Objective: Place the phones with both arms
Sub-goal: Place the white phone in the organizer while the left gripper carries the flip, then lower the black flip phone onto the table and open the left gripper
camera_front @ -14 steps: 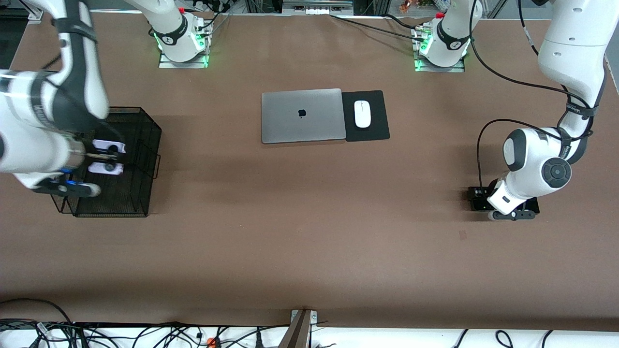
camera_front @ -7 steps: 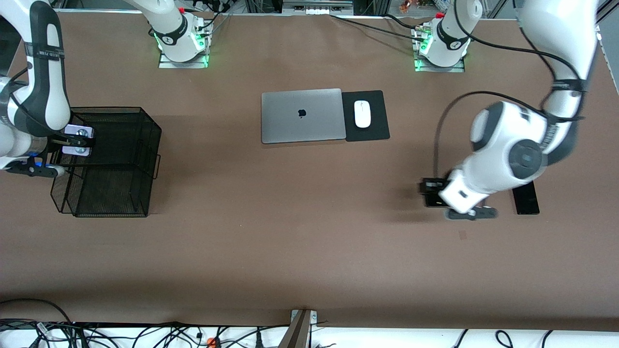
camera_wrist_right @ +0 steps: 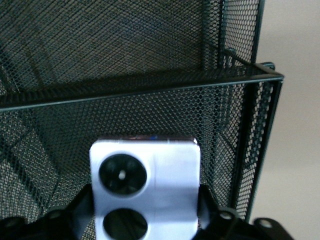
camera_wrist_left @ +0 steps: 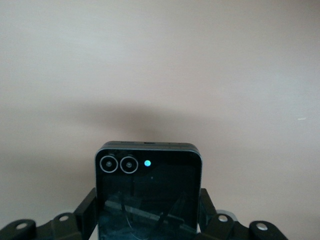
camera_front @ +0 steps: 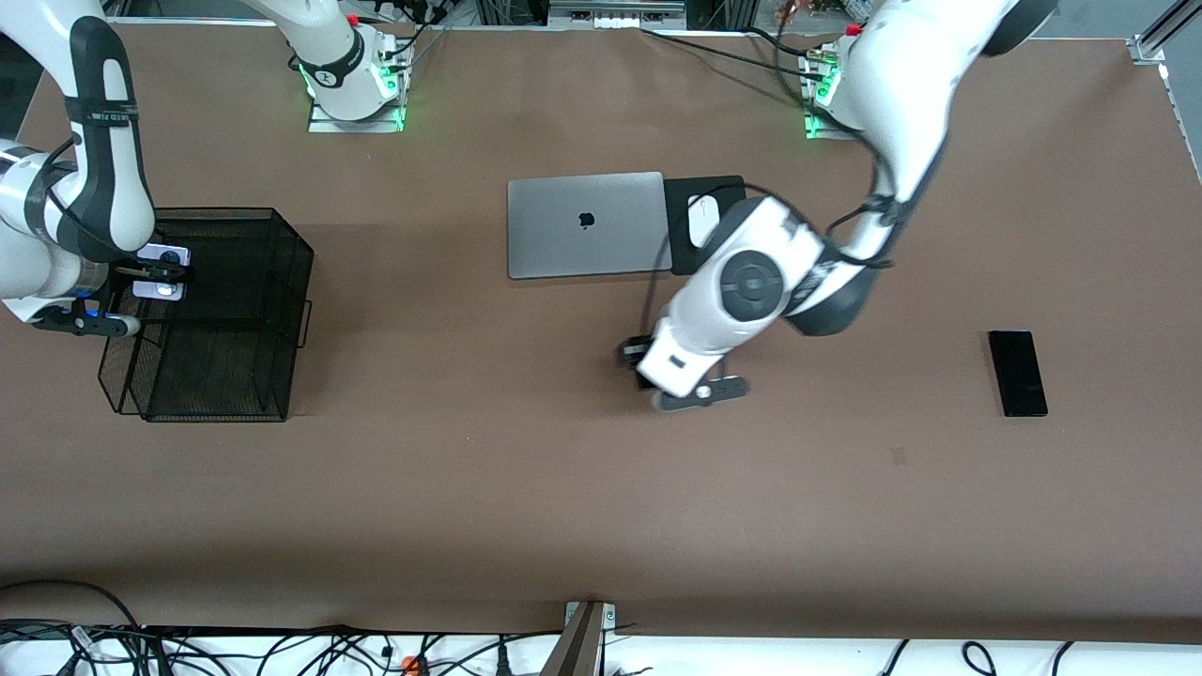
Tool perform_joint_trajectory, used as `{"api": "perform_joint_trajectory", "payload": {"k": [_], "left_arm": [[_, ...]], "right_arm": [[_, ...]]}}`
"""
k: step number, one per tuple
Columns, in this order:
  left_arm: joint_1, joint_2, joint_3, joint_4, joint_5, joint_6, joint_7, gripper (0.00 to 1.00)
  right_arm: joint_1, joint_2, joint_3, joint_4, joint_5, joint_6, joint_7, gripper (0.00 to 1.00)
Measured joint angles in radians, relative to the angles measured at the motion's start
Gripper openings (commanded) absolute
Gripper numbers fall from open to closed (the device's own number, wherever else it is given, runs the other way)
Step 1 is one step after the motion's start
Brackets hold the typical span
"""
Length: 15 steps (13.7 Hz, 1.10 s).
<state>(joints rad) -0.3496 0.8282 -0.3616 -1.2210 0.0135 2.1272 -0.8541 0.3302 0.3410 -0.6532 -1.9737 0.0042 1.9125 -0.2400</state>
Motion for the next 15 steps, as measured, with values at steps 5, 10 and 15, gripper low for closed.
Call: {"api": "perform_joint_trajectory", "payload": {"k": [5, 10, 15], "left_arm": [[-0.213, 0.162, 0.15, 0.117, 0.0, 0.224, -0.087, 0.0], [-0.343, 0.219, 0.209, 0.134, 0.0, 0.251, -0.097, 0.0], [-0.41, 0.252, 0.264, 0.136, 0.0, 0.296, -0.101, 0.0]], "right_arm": [[0.007, -0.023, 0.002, 0.148, 0.0, -0.127, -0.009, 1.0], [0.029, -0.028, 0.037, 0.339, 0.0, -0.227, -0.011, 1.0], [0.03, -0.023, 0.044, 0.351, 0.0, -0.233, -0.011, 1.0]]}}
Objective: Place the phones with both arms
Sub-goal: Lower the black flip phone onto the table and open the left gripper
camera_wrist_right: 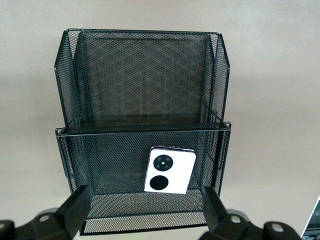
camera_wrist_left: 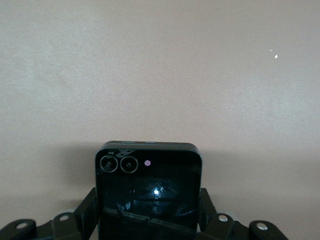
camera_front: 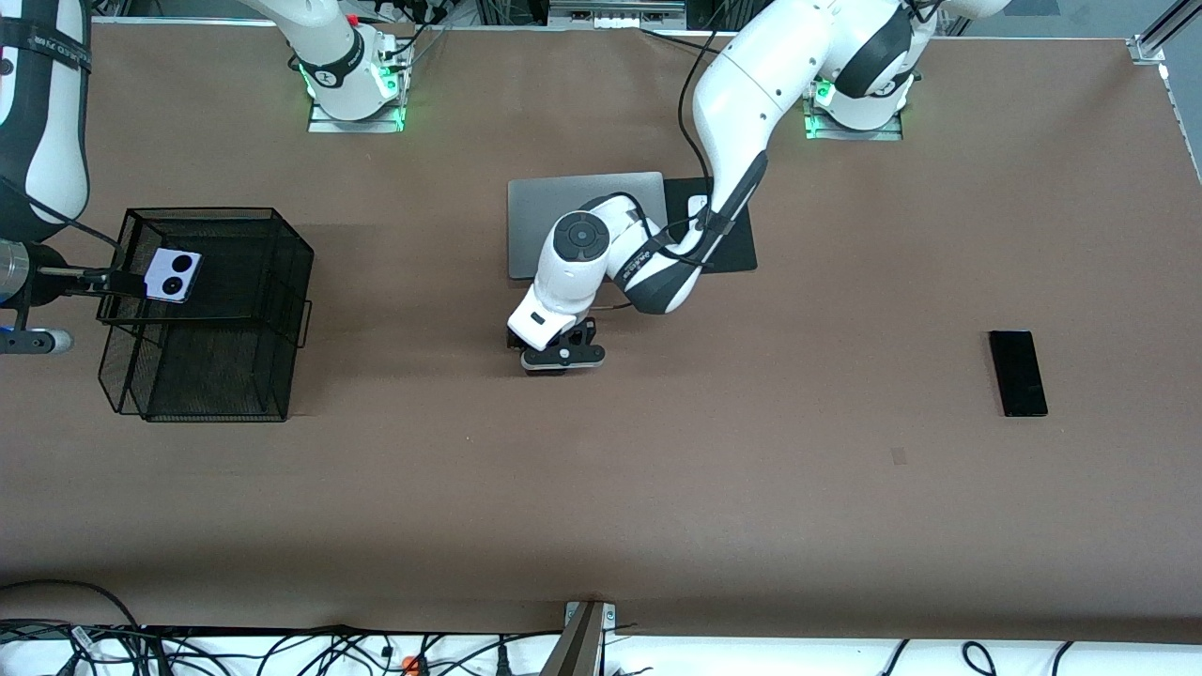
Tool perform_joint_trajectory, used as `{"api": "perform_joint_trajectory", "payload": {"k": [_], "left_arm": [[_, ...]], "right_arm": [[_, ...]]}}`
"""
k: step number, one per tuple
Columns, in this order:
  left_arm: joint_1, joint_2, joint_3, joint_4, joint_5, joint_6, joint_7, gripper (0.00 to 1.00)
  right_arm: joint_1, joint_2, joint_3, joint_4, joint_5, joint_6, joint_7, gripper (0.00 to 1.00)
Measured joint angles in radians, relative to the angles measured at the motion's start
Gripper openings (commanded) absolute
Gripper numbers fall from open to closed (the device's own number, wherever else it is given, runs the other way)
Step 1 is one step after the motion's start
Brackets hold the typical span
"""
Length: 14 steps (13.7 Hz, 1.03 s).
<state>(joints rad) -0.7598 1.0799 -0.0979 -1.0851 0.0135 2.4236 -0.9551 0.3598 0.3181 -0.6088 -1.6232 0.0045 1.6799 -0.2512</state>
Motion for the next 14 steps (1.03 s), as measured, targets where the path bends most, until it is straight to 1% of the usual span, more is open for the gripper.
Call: {"api": "perform_joint_trajectory", "payload": {"k": [4, 5, 6, 7, 9, 10, 11, 13, 14], "left_arm": [[-0.016, 0.014, 0.016, 0.007, 0.0, 0.01, 0.0, 0.0], [-0.016, 0.014, 0.017, 0.008, 0.0, 0.01, 0.0, 0.12], [-0.017, 0.014, 0.017, 0.009, 0.0, 0.01, 0.0, 0.29], [-0.017, 0.014, 0.018, 0.009, 0.0, 0.01, 0.0, 0.45], [-0.017, 0.015, 0.018, 0.01, 0.0, 0.01, 0.0, 0.55], [-0.018, 0.015, 0.018, 0.011, 0.0, 0.01, 0.0, 0.68], [-0.018, 0.015, 0.019, 0.012, 0.0, 0.01, 0.0, 0.83], [-0.018, 0.015, 0.025, 0.016, 0.0, 0.01, 0.0, 1.0], [-0.018, 0.014, 0.031, 0.02, 0.0, 0.011, 0.0, 1.0]], "right_arm": [[0.0, 0.001, 0.005, 0.0, 0.0, -0.002, 0.0, 1.0], [0.0, 0.001, 0.009, 0.0, 0.001, -0.003, 0.0, 1.0], [0.0, 0.001, 0.013, 0.0, 0.001, -0.004, 0.0, 1.0], [0.0, 0.001, 0.016, 0.0, 0.001, -0.005, 0.0, 1.0], [0.0, 0.001, 0.018, 0.0, 0.001, -0.014, 0.0, 1.0], [0.0, 0.001, 0.018, 0.0, 0.001, -0.017, 0.0, 1.0], [0.0, 0.001, 0.019, 0.0, 0.001, -0.018, 0.0, 1.0], [0.0, 0.001, 0.02, 0.0, 0.001, -0.019, 0.0, 1.0], [0.0, 0.001, 0.02, 0.0, 0.001, -0.019, -0.001, 1.0]]}}
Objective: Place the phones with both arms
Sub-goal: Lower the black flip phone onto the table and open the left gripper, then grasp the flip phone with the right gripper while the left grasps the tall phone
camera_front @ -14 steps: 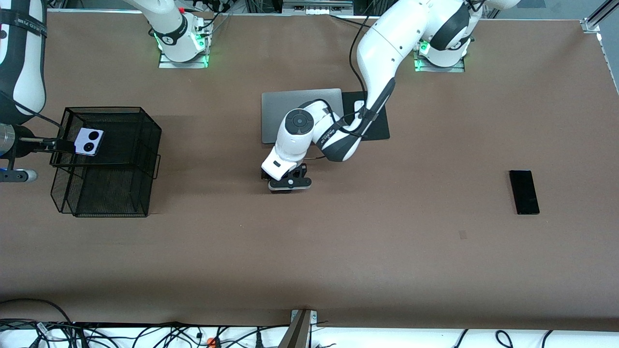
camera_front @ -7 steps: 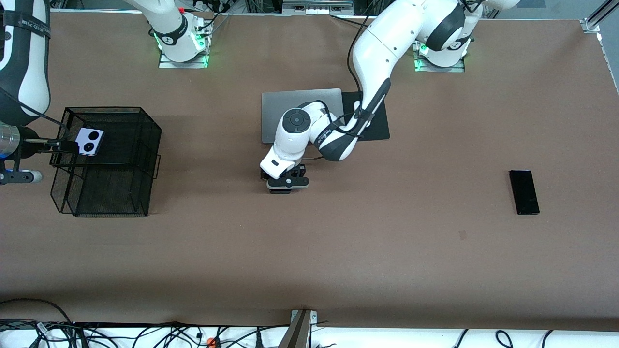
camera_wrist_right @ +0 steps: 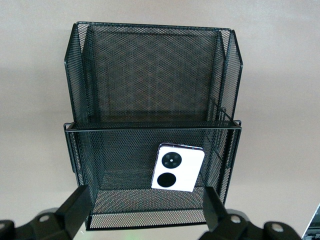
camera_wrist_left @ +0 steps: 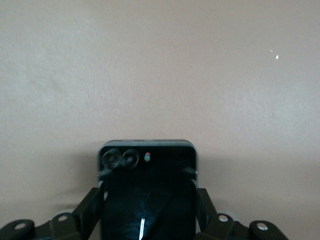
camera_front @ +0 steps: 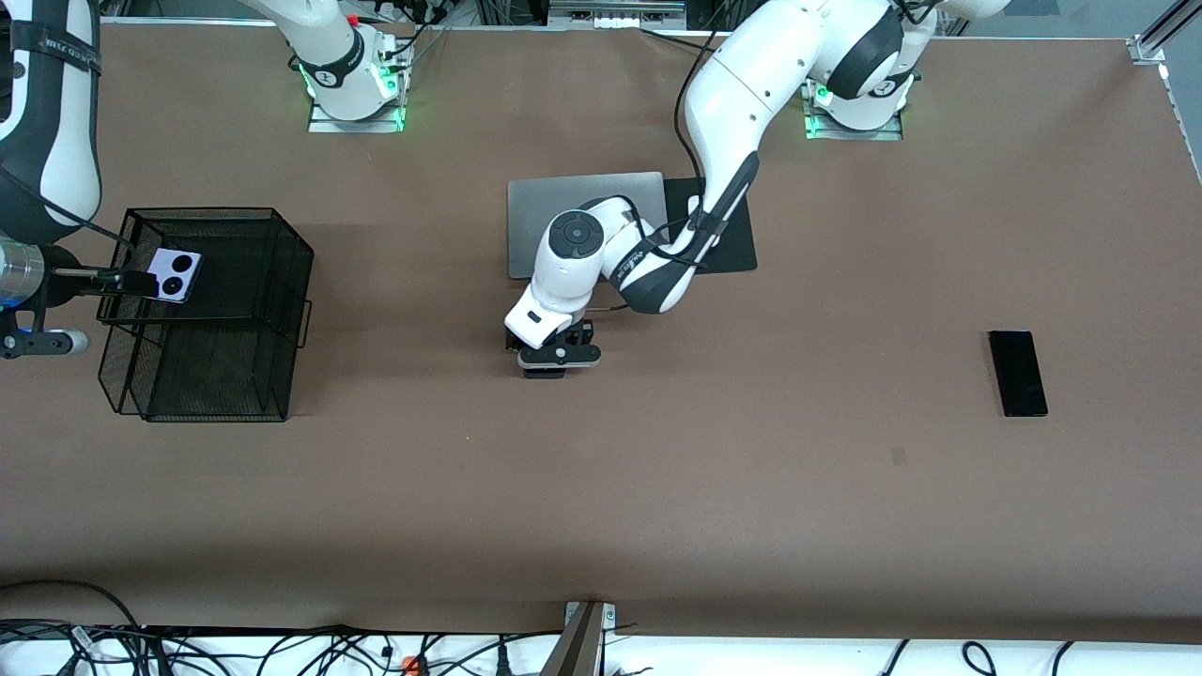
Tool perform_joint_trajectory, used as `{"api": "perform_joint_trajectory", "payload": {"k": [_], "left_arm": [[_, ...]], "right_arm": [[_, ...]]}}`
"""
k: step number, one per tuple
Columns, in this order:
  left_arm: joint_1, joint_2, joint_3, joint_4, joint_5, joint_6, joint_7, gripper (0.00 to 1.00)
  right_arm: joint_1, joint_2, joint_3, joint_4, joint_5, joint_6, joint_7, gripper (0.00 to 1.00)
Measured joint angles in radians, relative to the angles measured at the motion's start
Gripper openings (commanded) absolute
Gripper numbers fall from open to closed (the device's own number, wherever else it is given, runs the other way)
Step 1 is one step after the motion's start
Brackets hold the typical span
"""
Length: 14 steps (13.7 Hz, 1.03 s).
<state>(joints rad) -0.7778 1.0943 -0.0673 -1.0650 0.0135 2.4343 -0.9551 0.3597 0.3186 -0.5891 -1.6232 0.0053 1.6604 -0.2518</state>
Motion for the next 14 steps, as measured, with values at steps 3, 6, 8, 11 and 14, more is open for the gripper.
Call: {"api": "perform_joint_trajectory", "payload": {"k": [3, 6, 8, 11, 14], "left_arm": [[0.0, 0.0, 0.005, 0.011, 0.0, 0.0, 0.0, 1.0], [0.005, -0.022, 0.014, 0.027, 0.0, -0.01, -0.004, 1.0], [0.036, -0.087, 0.023, 0.027, 0.0, -0.135, -0.016, 1.0], [0.128, -0.231, 0.029, 0.02, 0.0, -0.406, -0.015, 1.0], [0.238, -0.381, 0.029, -0.065, 0.0, -0.558, 0.033, 1.0]], "right_arm": [[0.0, 0.0, 0.002, 0.0, 0.0, 0.0, 0.0, 1.0], [0.0, 0.0, 0.002, 0.0, 0.0, -0.014, -0.001, 1.0], [0.0, 0.0, 0.005, 0.008, 0.0, -0.021, -0.002, 1.0], [0.01, 0.0, 0.011, 0.046, 0.0, -0.047, -0.002, 1.0], [0.062, -0.001, 0.021, 0.091, 0.002, -0.095, -0.002, 1.0]]}}
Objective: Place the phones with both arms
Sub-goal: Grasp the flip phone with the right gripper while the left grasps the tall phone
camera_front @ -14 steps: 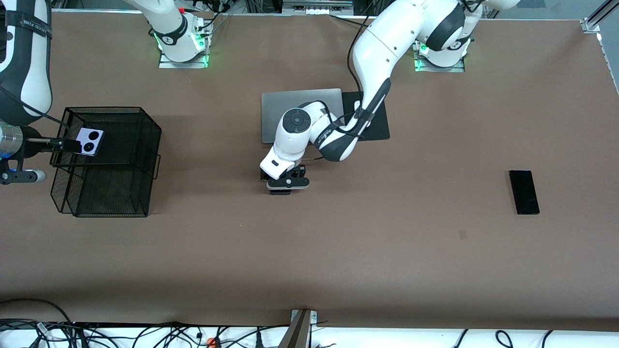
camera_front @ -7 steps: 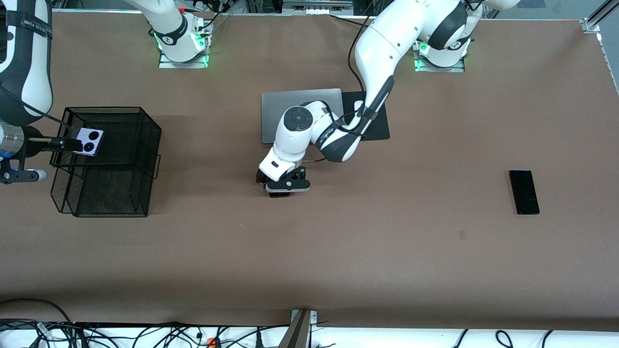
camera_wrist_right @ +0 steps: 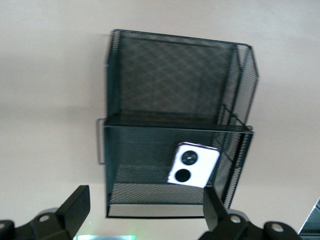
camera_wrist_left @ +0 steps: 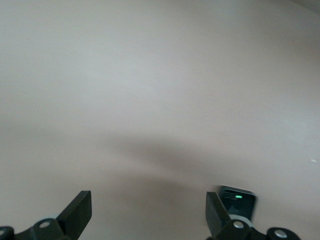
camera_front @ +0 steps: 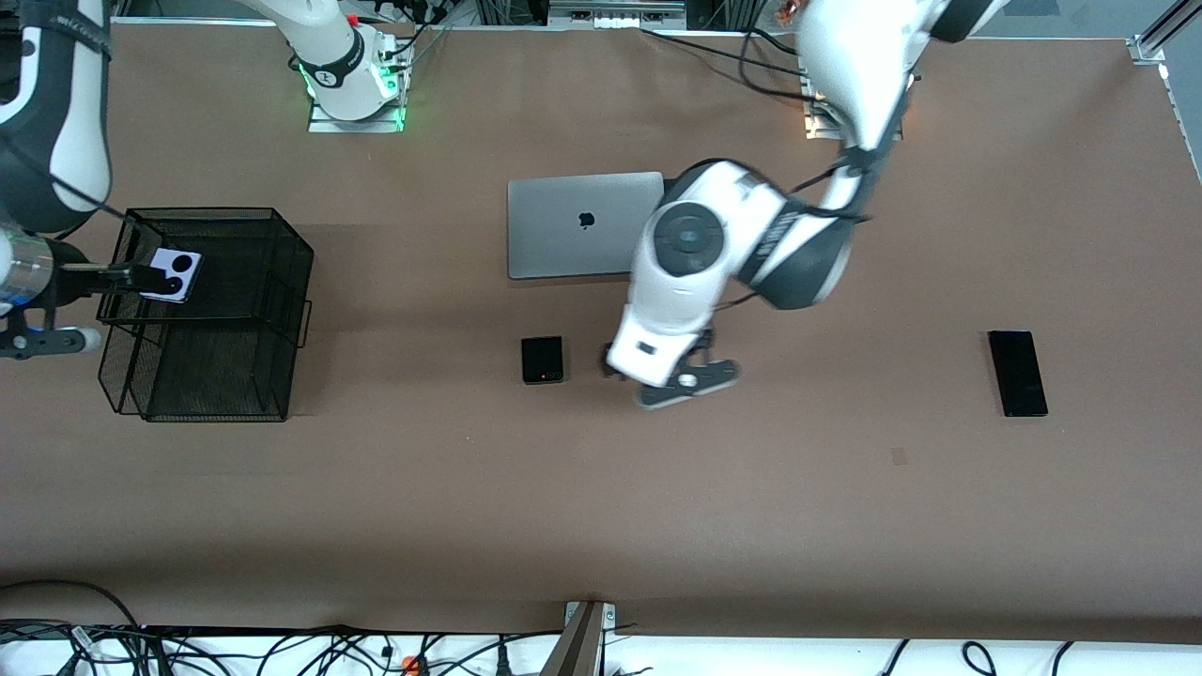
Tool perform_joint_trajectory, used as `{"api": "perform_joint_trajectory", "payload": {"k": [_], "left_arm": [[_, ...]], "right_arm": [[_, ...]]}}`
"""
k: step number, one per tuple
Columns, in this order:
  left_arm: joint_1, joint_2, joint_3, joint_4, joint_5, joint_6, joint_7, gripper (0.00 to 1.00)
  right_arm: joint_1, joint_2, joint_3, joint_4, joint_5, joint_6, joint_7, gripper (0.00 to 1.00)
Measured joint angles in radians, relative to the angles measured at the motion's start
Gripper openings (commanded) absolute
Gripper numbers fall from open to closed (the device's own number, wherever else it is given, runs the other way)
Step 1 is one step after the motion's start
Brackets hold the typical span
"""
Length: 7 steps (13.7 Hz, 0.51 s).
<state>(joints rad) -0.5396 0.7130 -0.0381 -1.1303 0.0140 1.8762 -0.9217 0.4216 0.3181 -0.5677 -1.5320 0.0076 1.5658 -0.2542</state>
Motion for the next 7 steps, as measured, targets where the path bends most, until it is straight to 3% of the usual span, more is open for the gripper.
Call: {"api": "perform_joint_trajectory", "payload": {"k": [3, 7], "left_arm": [[0.116, -0.158, 0.001, -0.202, 0.0, -0.032, 0.145, 1.0], [0.295, -0.284, 0.002, -0.411, 0.001, -0.03, 0.432, 1.0]], "right_arm": [[0.076, 0.0, 0.01, 0.045, 0.008, -0.025, 0.004, 1.0], [0.136, 0.048, 0.076, 0.048, 0.168, 0.001, 0.113, 1.0]]}}
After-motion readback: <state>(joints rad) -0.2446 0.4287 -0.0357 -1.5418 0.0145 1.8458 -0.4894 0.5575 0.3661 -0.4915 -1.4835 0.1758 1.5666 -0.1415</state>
